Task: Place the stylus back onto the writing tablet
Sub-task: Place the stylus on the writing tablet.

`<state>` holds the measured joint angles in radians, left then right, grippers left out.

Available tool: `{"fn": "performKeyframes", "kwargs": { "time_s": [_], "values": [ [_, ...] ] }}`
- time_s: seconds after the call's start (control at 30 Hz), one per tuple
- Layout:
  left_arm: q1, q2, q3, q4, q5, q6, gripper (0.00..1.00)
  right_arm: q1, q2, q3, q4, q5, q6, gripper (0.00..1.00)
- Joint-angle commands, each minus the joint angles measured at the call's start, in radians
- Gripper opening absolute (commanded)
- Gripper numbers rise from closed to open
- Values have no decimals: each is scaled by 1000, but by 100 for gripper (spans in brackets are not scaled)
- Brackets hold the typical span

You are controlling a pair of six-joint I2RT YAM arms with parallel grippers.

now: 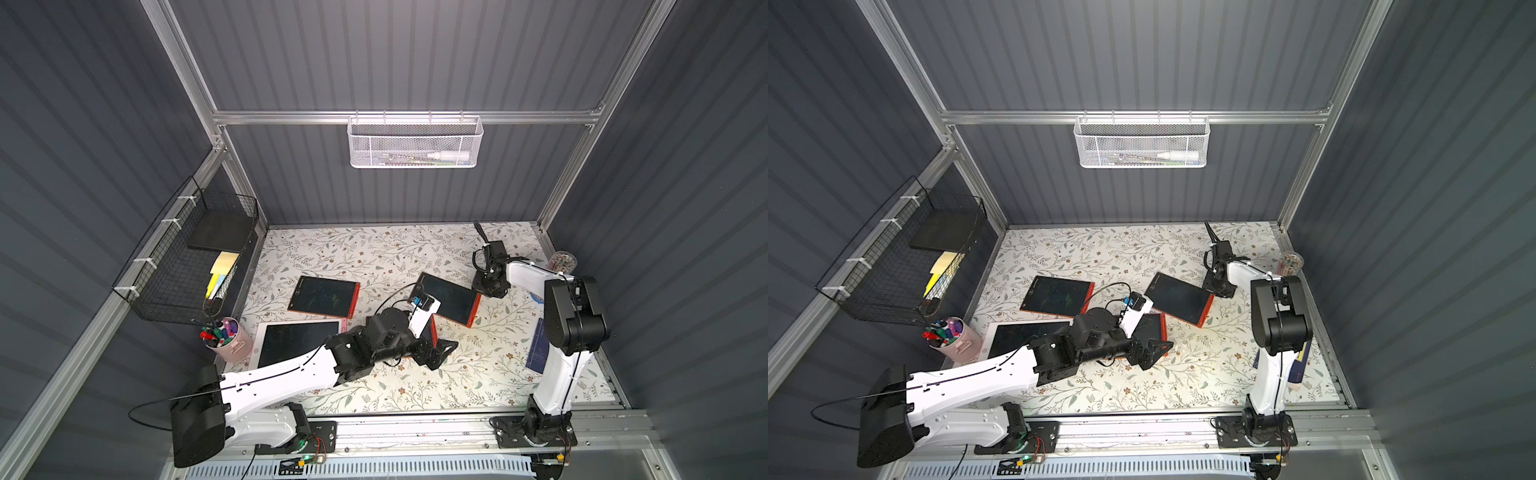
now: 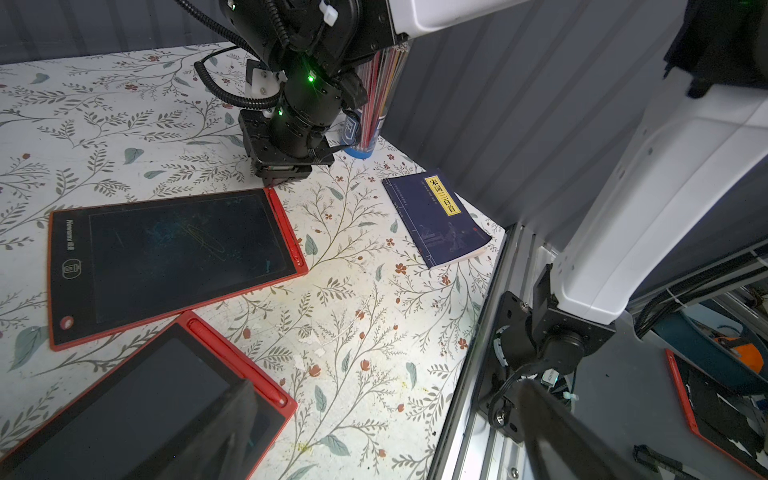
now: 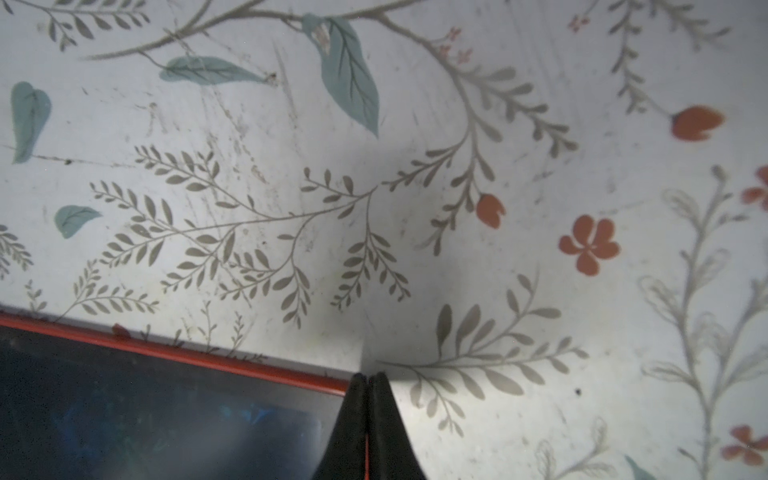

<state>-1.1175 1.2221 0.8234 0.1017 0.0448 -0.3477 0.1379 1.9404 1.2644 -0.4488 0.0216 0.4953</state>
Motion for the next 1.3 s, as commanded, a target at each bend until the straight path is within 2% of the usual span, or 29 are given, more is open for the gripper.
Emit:
{"fn": "performKeyframes", "kwargs": {
  "time_s": [0.0, 1.27],
  "values": [
    [5, 10, 18, -6, -10, -2, 99, -1, -9, -5, -10, -13, -9, 8],
    [5, -1, 8, -1, -13, -7, 100, 5, -66, -53, -10, -39, -31, 7]
  ]
}}
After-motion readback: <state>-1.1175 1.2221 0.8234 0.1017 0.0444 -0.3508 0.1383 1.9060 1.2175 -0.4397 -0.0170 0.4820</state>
